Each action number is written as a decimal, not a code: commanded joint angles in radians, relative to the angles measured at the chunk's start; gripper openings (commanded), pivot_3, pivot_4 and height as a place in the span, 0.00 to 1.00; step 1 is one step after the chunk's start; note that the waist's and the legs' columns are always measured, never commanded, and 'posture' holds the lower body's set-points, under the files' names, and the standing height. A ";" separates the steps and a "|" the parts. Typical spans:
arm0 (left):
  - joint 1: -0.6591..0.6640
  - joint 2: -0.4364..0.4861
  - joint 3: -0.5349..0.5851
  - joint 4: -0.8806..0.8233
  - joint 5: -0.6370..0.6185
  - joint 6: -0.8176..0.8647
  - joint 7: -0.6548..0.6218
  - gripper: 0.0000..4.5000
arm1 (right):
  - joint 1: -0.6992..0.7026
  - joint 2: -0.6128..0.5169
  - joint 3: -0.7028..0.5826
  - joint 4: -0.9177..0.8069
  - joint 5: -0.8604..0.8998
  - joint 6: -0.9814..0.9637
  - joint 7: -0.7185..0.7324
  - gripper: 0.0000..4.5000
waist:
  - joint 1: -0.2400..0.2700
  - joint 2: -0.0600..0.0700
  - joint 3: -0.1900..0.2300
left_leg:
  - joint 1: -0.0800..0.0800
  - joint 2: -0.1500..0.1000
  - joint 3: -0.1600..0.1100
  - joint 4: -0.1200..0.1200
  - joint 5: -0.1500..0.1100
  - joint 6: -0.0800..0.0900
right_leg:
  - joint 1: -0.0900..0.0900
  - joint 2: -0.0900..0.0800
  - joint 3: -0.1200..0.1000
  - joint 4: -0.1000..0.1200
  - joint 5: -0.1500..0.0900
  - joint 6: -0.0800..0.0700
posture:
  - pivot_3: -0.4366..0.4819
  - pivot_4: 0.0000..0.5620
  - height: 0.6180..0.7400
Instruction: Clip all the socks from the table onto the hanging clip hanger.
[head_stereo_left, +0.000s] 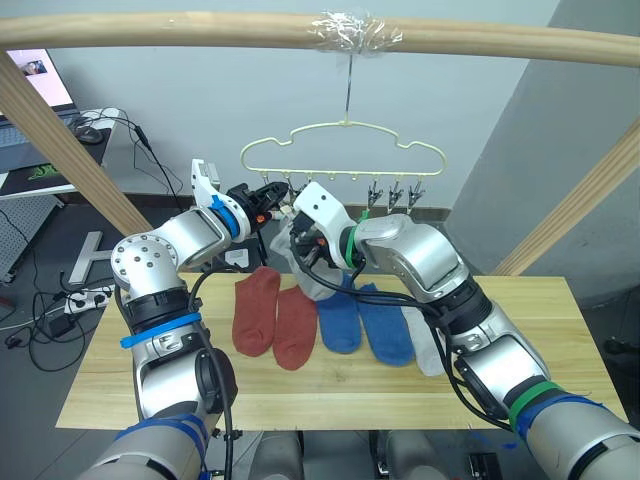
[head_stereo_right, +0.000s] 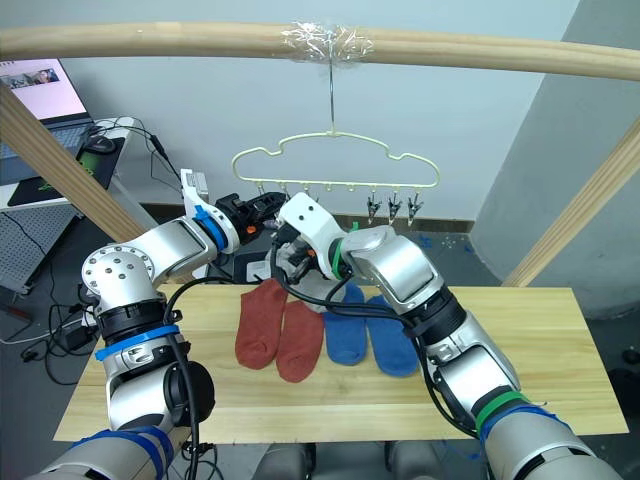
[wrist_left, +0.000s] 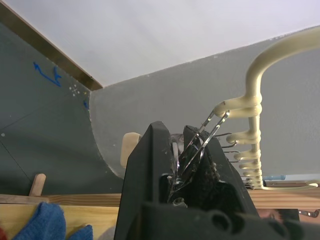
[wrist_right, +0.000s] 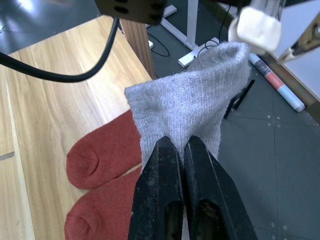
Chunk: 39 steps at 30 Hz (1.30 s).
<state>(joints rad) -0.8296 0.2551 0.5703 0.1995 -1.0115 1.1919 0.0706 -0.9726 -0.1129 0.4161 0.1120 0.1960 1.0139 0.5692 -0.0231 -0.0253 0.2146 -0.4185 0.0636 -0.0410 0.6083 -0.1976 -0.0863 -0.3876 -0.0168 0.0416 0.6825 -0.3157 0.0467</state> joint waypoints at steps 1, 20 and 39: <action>0.014 0.016 0.000 -0.007 0.005 -0.012 0.000 0.07 | -0.024 0.003 0.001 -0.019 -0.008 -0.011 0.014 0.00 | 0.000 0.000 0.000 | 0.000 0.000 0.000 0.000 0.000 0.000 | 0.000 0.000 0.000 0.000 0.000 0.000 | 0.61 0.34 1.00; 0.032 0.008 -0.024 -0.025 0.004 -0.014 -0.014 0.07 | -0.099 0.016 -0.018 0.071 -0.041 -0.064 0.048 0.00 | 0.001 0.000 0.000 | 0.000 0.000 0.000 0.000 0.000 0.000 | 0.000 0.000 0.000 0.000 0.000 0.000 | 0.62 0.34 1.00; 0.037 0.019 -0.043 -0.026 0.009 -0.027 -0.028 0.07 | -0.140 -0.002 -0.049 0.152 -0.068 -0.118 0.049 0.00 | 0.006 0.000 0.000 | 0.000 0.000 0.000 0.000 0.000 0.000 | 0.000 0.000 0.000 0.000 0.000 0.000 | 0.61 0.33 1.00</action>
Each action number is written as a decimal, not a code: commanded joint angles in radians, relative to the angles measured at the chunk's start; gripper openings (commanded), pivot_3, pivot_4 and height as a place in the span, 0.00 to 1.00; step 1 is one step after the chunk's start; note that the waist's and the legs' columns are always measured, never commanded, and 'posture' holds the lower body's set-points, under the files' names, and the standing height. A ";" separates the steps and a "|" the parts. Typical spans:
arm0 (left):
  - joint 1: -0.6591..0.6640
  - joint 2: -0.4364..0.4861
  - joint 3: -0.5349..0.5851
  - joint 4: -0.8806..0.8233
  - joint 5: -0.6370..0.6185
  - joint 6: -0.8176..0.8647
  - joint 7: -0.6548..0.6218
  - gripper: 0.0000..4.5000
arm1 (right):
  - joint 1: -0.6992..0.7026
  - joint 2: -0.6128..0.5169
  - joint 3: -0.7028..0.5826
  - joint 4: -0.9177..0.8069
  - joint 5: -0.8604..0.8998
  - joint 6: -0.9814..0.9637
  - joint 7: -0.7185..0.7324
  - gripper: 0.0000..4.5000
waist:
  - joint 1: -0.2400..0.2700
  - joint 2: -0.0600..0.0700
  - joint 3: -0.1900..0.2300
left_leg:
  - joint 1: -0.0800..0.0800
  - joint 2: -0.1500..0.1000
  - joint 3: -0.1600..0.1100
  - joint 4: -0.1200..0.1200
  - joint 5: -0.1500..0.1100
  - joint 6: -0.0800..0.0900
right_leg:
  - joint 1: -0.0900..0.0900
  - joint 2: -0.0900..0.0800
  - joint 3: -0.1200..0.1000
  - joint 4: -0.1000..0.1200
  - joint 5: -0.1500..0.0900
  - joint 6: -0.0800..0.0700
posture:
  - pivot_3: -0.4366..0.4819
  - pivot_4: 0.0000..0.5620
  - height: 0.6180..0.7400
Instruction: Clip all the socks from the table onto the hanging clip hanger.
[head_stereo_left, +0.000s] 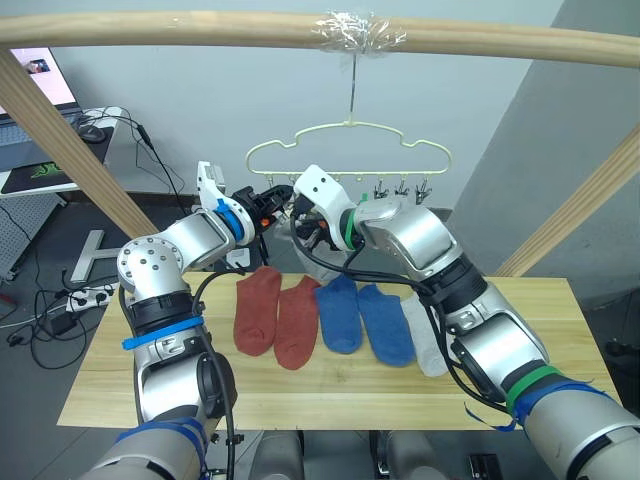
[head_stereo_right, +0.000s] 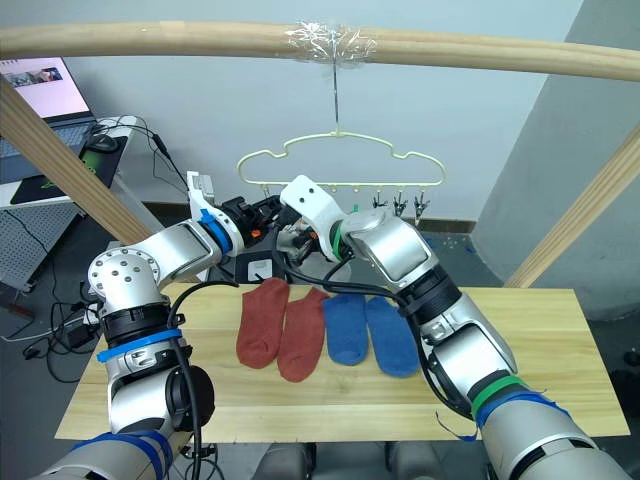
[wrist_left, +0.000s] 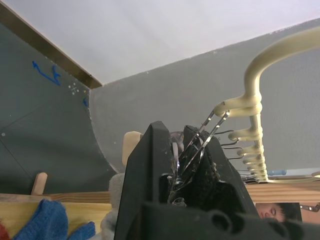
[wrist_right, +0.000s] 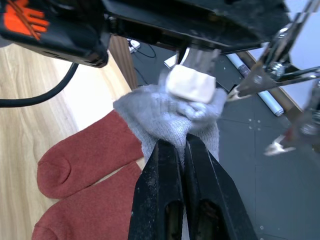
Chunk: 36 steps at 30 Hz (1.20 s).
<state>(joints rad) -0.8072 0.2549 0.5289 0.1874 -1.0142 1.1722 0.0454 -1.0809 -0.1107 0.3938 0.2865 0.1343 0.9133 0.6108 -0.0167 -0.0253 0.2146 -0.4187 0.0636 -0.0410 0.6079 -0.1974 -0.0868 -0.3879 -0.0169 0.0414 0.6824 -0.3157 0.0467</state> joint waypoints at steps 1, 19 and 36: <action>0.014 0.021 -0.003 -0.011 0.014 -0.011 -0.005 0.07 | -0.028 -0.008 -0.025 -0.029 -0.007 -0.012 0.010 0.00 | 0.000 0.000 0.000 | 0.000 0.000 0.000 0.000 0.000 0.000 | 0.000 0.000 0.000 0.000 0.000 0.000 | 0.61 0.33 1.00; 0.014 0.024 -0.007 -0.003 0.016 -0.022 -0.010 0.07 | 0.014 -0.020 -0.018 -0.037 -0.018 0.034 -0.002 0.00 | 0.005 0.000 0.000 | 0.000 0.000 0.000 0.000 0.001 -0.001 | 0.000 0.000 0.000 0.000 0.000 0.000 | 0.61 0.33 1.00; 0.024 0.010 -0.005 -0.013 0.003 -0.027 0.002 0.07 | -0.034 0.013 -0.036 -0.017 -0.019 0.027 0.012 0.00 | 0.007 0.000 0.000 | 0.000 0.000 0.000 0.000 0.002 -0.004 | 0.000 0.000 0.000 0.000 0.000 0.000 | 0.62 0.33 1.00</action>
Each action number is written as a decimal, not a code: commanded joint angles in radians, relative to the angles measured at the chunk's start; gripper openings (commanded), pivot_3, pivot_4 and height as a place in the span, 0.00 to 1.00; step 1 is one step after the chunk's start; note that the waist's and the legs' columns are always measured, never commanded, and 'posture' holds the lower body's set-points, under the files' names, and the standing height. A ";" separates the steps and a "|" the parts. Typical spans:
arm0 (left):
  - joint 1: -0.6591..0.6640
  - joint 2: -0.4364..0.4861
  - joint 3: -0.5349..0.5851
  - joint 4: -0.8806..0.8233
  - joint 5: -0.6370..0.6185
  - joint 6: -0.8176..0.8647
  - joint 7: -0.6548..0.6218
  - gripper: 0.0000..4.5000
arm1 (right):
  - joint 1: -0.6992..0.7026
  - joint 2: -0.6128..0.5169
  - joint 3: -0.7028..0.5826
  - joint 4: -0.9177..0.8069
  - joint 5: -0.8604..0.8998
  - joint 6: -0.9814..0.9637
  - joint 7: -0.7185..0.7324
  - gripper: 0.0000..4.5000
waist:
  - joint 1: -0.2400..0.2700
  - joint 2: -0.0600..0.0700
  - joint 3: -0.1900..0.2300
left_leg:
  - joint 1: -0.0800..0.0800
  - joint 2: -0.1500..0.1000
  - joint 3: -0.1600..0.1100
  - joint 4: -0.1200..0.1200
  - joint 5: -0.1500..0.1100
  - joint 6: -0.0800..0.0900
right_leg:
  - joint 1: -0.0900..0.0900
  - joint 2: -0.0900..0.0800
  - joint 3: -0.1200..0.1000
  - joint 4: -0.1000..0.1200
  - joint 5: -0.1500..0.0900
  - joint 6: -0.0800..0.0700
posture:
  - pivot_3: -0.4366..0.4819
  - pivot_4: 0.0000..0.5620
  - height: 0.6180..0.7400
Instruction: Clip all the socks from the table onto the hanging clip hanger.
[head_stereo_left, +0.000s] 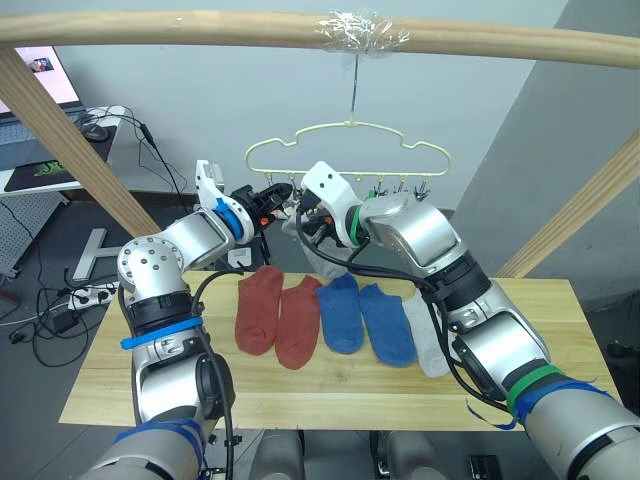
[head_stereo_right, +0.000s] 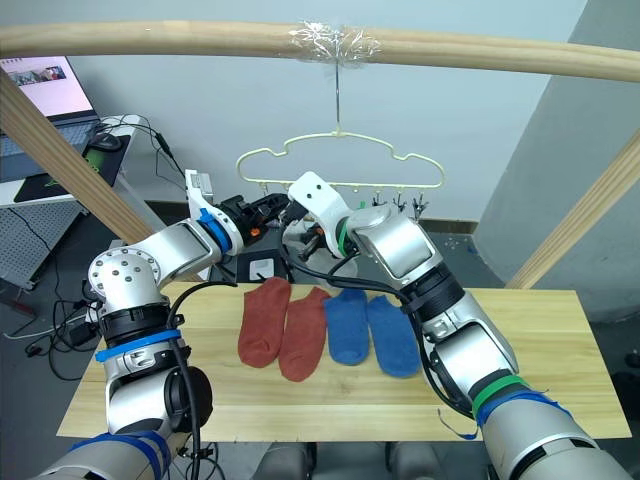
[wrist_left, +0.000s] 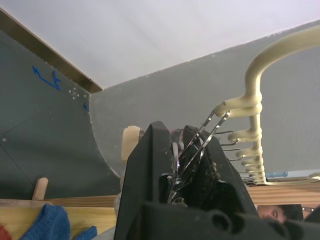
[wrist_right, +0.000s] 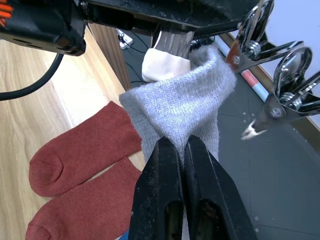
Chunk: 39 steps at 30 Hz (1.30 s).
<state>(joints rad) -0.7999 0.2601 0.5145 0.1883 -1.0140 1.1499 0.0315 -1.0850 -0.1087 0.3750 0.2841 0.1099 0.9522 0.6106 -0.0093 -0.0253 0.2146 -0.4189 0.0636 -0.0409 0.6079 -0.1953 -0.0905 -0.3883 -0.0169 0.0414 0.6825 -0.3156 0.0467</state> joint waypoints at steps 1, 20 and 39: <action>0.017 0.005 0.010 -0.014 0.002 -0.006 0.017 0.07 | -0.032 0.013 -0.016 -0.013 0.006 -0.013 0.014 0.00 | 0.000 0.000 0.000 | 0.000 0.000 0.000 0.000 0.000 0.000 | 0.000 0.000 0.000 0.000 0.000 0.000 | 0.62 0.33 1.00; 0.018 0.012 0.011 -0.013 -0.005 -0.006 0.023 0.07 | -0.002 0.025 -0.002 -0.027 0.000 0.009 0.019 0.00 | 0.002 0.000 0.000 | 0.000 0.000 0.000 0.000 0.000 0.000 | 0.000 0.000 0.000 0.000 0.000 0.000 | 0.62 0.33 1.00; 0.020 0.009 0.008 -0.014 -0.015 -0.005 0.030 0.07 | -0.018 0.020 -0.022 -0.044 -0.004 0.021 0.019 0.00 | 0.002 0.000 0.000 | 0.000 0.000 0.000 0.000 0.000 0.000 | 0.000 0.000 0.000 0.000 0.000 0.000 | 0.62 0.34 1.00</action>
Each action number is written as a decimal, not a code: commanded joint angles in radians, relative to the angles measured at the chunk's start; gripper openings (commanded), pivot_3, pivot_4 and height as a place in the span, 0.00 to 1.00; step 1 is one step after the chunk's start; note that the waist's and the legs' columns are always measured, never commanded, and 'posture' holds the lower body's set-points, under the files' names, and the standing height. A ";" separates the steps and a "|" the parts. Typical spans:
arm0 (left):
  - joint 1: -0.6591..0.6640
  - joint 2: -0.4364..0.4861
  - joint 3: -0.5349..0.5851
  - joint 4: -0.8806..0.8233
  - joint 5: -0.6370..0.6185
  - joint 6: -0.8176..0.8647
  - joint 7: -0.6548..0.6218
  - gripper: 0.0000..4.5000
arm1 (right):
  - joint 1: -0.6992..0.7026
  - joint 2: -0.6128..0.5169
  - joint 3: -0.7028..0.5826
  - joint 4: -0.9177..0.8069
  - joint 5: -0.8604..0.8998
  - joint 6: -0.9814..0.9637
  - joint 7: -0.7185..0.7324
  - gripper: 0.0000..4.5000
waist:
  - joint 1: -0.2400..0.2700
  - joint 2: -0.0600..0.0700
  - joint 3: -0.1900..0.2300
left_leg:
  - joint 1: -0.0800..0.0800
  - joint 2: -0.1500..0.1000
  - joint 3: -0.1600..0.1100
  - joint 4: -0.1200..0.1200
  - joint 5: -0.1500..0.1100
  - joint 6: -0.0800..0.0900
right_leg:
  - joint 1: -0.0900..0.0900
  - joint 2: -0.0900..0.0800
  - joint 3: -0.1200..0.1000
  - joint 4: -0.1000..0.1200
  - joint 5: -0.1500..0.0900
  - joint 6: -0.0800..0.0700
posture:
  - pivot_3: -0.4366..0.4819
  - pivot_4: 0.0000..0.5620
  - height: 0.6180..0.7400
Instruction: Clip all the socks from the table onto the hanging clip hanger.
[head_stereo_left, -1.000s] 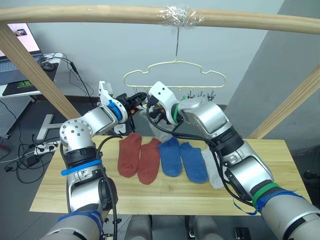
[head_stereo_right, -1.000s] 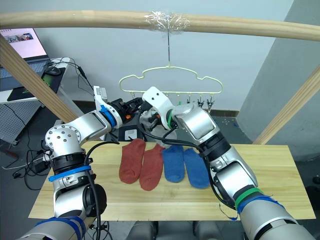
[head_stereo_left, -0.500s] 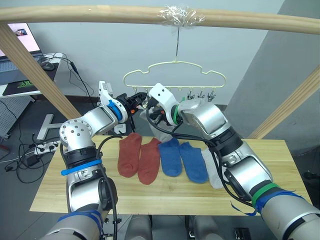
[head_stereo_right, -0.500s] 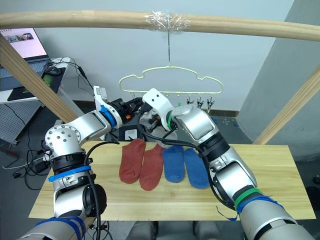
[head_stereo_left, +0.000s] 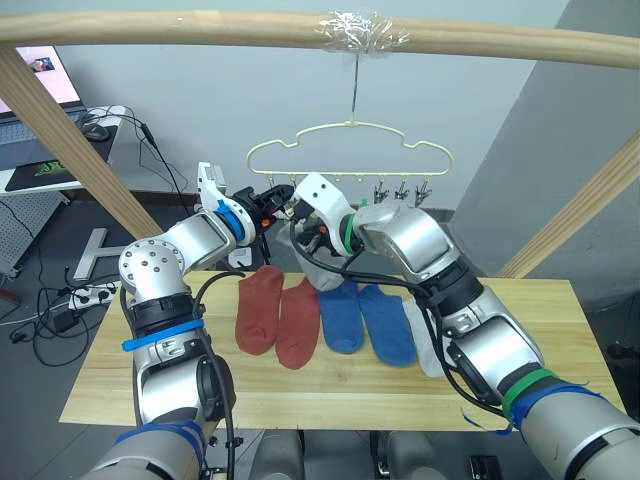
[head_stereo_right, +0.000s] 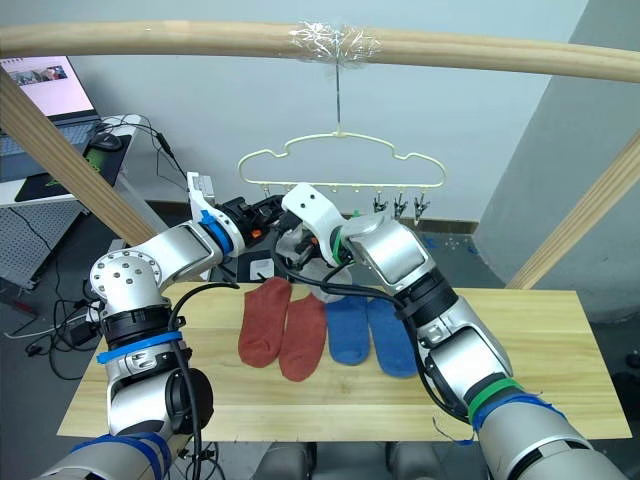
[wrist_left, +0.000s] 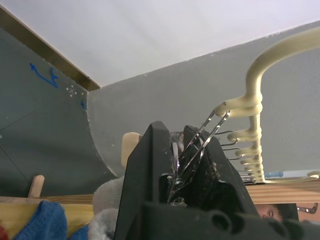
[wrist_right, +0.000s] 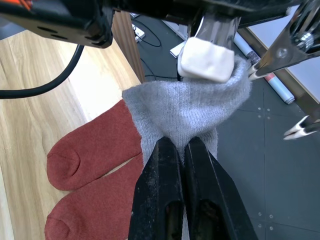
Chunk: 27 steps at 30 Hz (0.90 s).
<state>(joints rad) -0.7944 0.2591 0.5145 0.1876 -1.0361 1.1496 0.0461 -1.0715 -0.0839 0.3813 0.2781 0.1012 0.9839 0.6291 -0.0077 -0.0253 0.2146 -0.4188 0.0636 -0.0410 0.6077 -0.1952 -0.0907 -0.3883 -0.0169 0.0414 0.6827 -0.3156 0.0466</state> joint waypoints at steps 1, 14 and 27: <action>0.014 0.010 0.008 -0.014 0.007 -0.006 0.016 0.07 | -0.035 -0.006 -0.030 -0.037 0.004 -0.013 -0.001 0.00 | 0.000 0.000 0.000 | 0.000 0.000 0.000 0.000 0.000 0.000 | 0.000 0.000 0.000 0.000 0.000 0.000 | 0.62 0.34 1.00; 0.013 0.010 0.004 -0.007 0.006 -0.008 0.015 0.07 | -0.048 -0.025 -0.041 -0.043 0.008 -0.013 0.000 0.00 | 0.000 0.000 0.000 | 0.000 0.000 0.000 0.000 0.000 0.000 | 0.000 0.000 0.000 0.000 0.000 0.000 | 0.61 0.33 1.00; 0.014 0.005 0.003 -0.006 0.008 -0.016 0.016 0.07 | -0.070 0.020 -0.033 -0.048 0.015 -0.011 0.011 0.00 | 0.000 0.000 0.000 | 0.000 0.000 0.000 0.000 0.000 0.000 | 0.000 0.000 0.000 0.000 0.000 0.000 | 0.62 0.33 1.00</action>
<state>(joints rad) -0.7940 0.2589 0.5138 0.1878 -1.0411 1.1468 0.0492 -1.0966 -0.0735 0.3632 0.2781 0.1021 0.9837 0.6313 -0.0076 -0.0253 0.2146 -0.4188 0.0637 -0.0410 0.6077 -0.1951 -0.0908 -0.3883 -0.0168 0.0413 0.6827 -0.3156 0.0466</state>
